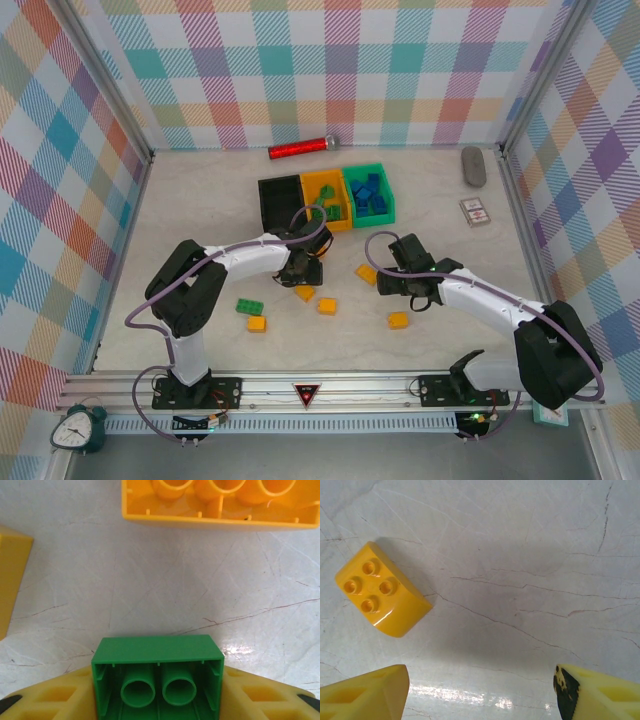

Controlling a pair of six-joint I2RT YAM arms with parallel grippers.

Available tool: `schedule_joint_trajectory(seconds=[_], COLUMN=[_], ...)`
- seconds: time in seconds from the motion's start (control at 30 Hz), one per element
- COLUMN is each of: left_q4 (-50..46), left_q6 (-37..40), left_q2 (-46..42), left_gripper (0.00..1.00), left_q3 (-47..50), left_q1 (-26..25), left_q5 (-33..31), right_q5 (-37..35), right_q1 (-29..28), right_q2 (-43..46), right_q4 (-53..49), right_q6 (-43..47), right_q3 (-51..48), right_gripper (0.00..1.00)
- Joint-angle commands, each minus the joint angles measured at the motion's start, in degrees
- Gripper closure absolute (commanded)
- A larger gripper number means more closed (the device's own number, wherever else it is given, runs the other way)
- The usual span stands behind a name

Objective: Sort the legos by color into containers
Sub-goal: Pick up the lego from the center of the table.

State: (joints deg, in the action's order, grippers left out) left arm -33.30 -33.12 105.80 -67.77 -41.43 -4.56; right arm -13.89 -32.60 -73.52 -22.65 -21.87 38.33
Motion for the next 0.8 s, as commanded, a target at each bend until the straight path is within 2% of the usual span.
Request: schedule_joint_trajectory(seconds=[0.0,0.23,0.5,0.67,0.77], left_q4=[-1.2,-3.2,-8.3,-8.7,-6.9], left_q6=[0.8,1.4,3.9,4.2,4.2], left_q2=[-0.1,-2.3,1.5,4.6,6.8], left_gripper=[0.48,0.48,0.48,0.47,0.46], left_q3=[-1.4,-4.6,-18.2,-26.3,-30.2], left_q1=[0.5,0.5,2.7,6.1,8.6], left_q5=[-0.6,-2.5,-4.9,-3.4,0.1], right_q5=[0.4,0.8,1.8,1.9,2.1], right_q1=[0.2,0.2,0.2,0.2,0.2], right_q2=[0.3,0.8,1.1,2.0,1.8], right_q4=[1.1,2.1,2.5,3.1,3.5], right_q6=[-0.8,-0.8,-0.6,-0.6,-0.6], right_q3=[-0.7,-1.5,-1.9,-2.6,-2.6], right_gripper=[0.24,0.23,0.23,0.23,0.23])
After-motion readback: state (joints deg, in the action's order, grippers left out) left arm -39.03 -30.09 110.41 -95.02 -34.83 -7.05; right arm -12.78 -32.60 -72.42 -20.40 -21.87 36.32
